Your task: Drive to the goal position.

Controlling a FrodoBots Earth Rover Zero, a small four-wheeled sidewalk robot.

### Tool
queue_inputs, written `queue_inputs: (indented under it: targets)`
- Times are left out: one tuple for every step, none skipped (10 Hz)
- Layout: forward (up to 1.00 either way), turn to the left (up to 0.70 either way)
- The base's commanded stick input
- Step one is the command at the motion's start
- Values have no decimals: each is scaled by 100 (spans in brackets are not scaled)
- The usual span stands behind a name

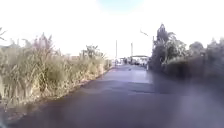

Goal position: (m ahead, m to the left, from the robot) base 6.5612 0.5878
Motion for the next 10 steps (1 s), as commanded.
queue_inputs:
  targets:
    - [0, -14]
    - [0, -15]
    - [0, -15]
    - [0, -14]
    - [0, -13]
    - [0, -13]
    - [0, -14]
    - [0, -14]
    - [0, -14]
    - [0, -14]
